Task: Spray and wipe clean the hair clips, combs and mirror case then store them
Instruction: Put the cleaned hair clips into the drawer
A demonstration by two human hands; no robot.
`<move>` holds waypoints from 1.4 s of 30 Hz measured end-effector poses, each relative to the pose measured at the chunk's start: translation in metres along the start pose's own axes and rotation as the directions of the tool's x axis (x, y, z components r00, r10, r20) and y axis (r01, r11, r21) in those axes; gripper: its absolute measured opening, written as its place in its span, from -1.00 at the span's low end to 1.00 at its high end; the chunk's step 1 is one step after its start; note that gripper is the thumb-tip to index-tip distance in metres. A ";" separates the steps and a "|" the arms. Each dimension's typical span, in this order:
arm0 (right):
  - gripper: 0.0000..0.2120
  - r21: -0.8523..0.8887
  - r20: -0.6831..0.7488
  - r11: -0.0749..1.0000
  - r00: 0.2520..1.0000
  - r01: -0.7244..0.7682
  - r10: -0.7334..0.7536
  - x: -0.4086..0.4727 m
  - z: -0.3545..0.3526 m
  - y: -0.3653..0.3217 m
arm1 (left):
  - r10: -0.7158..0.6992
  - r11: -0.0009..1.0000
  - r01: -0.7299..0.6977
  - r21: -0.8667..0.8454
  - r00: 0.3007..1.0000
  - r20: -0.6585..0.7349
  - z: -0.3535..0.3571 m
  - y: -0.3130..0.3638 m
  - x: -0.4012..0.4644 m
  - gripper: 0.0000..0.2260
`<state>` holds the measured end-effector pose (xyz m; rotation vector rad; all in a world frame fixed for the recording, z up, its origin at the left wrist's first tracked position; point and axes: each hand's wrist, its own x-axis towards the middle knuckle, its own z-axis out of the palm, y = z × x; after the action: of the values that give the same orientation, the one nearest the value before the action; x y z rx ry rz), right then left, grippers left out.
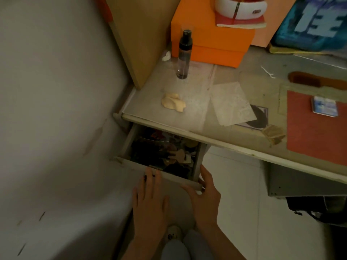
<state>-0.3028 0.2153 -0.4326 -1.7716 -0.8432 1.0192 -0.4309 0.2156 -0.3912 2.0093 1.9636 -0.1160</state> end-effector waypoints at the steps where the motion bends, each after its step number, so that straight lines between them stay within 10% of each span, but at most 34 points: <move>1: -0.32 -0.001 -0.002 1.000 1.000 0.025 -0.025 0.005 0.000 0.001 | 0.016 1.000 -0.016 0.005 0.999 -0.031 0.004 -0.001 0.005 -0.41; 16: -0.43 0.057 -0.375 0.956 0.894 0.288 -0.247 0.054 0.027 0.006 | 0.167 0.960 -0.252 -0.125 0.867 -0.470 0.056 -0.007 0.080 -0.37; 23: -0.51 0.041 -0.407 0.945 0.869 0.324 -0.281 0.055 0.032 0.010 | 0.150 0.972 -0.209 -0.111 0.906 -0.395 0.075 -0.029 0.078 -0.42; 29: -0.37 -0.190 -0.321 0.895 0.836 0.402 -0.444 0.034 0.029 0.026 | 0.169 0.984 -0.178 0.004 0.928 -0.332 0.073 -0.034 0.081 -0.35; 33: -0.21 -0.657 -0.017 0.549 0.718 0.517 -0.696 0.000 0.033 0.060 | 0.182 0.983 -0.184 0.025 0.925 -0.334 0.073 -0.038 0.083 -0.34; 42: -0.21 -0.822 0.291 0.359 0.868 0.442 -0.402 0.028 0.054 0.071 | 0.207 0.978 -0.205 0.048 0.905 -0.372 0.081 -0.045 0.094 -0.29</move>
<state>-0.3304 0.2331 -0.5197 -2.1238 -2.0050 0.1965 -0.4571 0.2823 -0.5023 2.3706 1.9392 0.3382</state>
